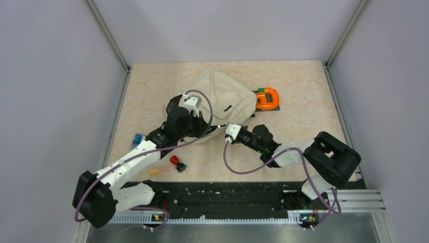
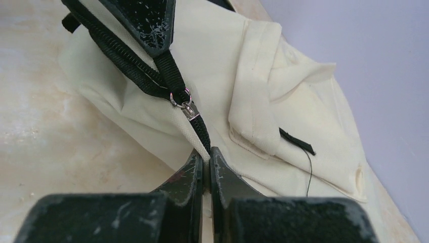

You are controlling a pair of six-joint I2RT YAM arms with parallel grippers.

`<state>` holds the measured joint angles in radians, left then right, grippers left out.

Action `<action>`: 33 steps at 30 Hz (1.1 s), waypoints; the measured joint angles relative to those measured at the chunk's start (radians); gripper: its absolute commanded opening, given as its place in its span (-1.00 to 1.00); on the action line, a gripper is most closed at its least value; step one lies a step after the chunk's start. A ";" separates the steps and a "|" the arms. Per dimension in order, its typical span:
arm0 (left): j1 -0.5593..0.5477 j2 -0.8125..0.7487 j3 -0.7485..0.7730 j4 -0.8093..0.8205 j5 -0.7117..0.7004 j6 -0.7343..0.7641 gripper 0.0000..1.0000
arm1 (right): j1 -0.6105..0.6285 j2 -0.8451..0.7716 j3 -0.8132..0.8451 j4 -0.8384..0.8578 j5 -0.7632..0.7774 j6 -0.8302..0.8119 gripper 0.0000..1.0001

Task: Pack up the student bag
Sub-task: Zip the student bag at the center of the board.

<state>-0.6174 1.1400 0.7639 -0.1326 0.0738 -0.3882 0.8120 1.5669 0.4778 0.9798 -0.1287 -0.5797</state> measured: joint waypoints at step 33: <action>0.165 -0.097 -0.047 0.032 0.473 0.101 -1.00 | 0.126 -0.119 0.077 -0.240 0.000 0.051 -0.05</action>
<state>-0.4526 1.0435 0.7170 -0.1001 0.5465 -0.2874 0.9379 1.4483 0.5552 0.7399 -0.1291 -0.5285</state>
